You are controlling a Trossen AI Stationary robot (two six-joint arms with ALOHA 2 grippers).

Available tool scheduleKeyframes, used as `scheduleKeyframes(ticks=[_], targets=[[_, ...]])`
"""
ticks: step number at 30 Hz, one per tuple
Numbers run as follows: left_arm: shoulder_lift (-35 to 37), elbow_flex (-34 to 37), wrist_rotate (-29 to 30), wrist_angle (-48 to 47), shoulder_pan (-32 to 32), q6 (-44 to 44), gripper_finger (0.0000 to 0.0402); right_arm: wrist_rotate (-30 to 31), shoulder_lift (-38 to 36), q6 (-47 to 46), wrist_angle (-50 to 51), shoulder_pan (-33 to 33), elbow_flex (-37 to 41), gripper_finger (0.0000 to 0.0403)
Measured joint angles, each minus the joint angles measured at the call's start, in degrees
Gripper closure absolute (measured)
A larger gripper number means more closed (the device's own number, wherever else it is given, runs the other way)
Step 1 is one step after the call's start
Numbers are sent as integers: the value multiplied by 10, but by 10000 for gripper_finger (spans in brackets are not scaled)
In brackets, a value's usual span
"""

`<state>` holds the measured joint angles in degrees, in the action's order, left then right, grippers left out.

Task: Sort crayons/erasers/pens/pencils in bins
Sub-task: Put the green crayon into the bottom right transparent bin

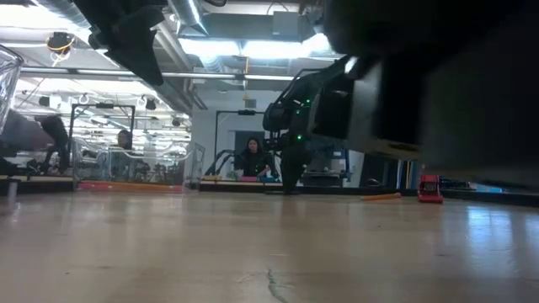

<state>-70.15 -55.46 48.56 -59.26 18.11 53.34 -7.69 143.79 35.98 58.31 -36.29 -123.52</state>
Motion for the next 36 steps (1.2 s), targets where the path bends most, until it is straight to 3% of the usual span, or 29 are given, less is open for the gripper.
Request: scheduleKeyframes(ticks=[6,16,36], targets=[[0,0,0,0,0,0,306,-30,1,-27,-22,-1,1,372],[0,0,0,0,0,0,306,-26,0,-43,-24,0,1,378],[0,0,-14,0,0,0,306,-41,-8,-105,46,3,-24,375]])
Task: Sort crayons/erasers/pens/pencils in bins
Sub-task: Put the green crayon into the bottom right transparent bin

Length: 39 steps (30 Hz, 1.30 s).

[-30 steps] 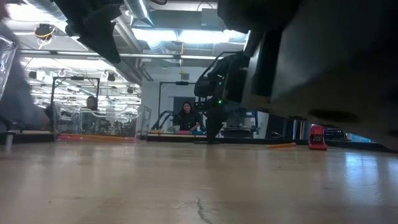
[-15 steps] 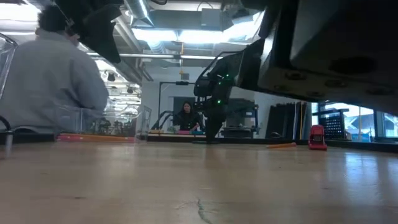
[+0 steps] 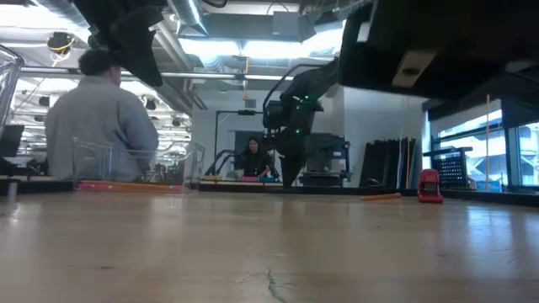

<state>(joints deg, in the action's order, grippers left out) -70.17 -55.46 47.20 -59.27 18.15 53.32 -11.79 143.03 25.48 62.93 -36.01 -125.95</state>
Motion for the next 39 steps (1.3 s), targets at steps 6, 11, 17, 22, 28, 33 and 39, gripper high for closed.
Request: scheduleKeyframes(ticks=[6,11,17,22,28,33,39], targets=[[0,0,0,0,0,0,306,-3,-22,-29,9,11,0,375],[0,0,0,0,0,0,306,-4,-59,-30,21,25,-1,375],[0,0,0,-3,0,0,306,-3,-110,-39,63,47,-1,375],[0,0,0,-3,0,-7,306,-4,-146,-38,128,79,-1,375],[0,0,5,-1,0,-73,306,-4,-183,-39,178,126,-2,377],[0,0,4,-1,0,-90,306,-4,-217,-69,214,166,-2,375],[0,0,3,-2,0,-119,306,-2,-265,-117,253,222,-2,375]])
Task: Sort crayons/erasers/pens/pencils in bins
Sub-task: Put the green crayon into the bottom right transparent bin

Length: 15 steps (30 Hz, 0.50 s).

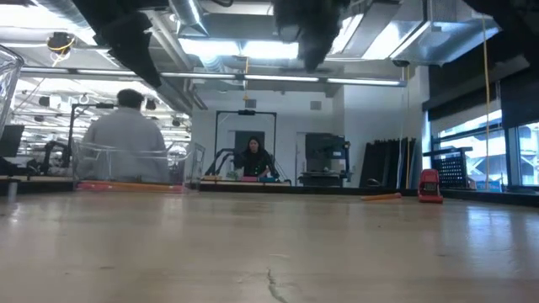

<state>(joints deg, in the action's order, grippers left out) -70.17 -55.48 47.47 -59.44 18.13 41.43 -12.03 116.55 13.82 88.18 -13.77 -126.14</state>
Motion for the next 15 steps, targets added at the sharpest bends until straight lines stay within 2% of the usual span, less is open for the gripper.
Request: scheduleKeyframes(ticks=[5,15], targets=[[0,0,0,0,0,-29,306,35,-39,-65,18,47,0,373],[0,0,13,5,2,-60,306,43,-91,-221,19,133,0,371]])
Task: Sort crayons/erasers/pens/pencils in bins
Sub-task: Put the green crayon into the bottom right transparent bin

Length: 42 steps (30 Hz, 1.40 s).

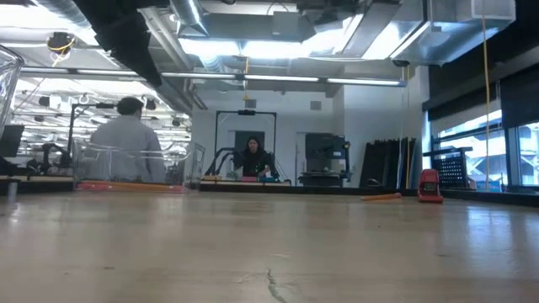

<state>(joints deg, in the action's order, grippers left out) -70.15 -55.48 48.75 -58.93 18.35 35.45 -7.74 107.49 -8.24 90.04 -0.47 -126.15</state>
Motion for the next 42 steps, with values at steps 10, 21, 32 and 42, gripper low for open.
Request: scheduleKeyframes(ticks=[10,21,32,42], targets=[[0,0,-18,105,21,-74,306,107,-104,-164,1,98,136,371],[0,0,-56,236,32,-176,306,117,-272,-537,-55,260,408,371],[0,0,-138,335,32,-273,306,33,-296,-868,-144,434,557,371],[0,0,-145,335,32,-272,306,11,-295,-1061,-252,519,666,371]])
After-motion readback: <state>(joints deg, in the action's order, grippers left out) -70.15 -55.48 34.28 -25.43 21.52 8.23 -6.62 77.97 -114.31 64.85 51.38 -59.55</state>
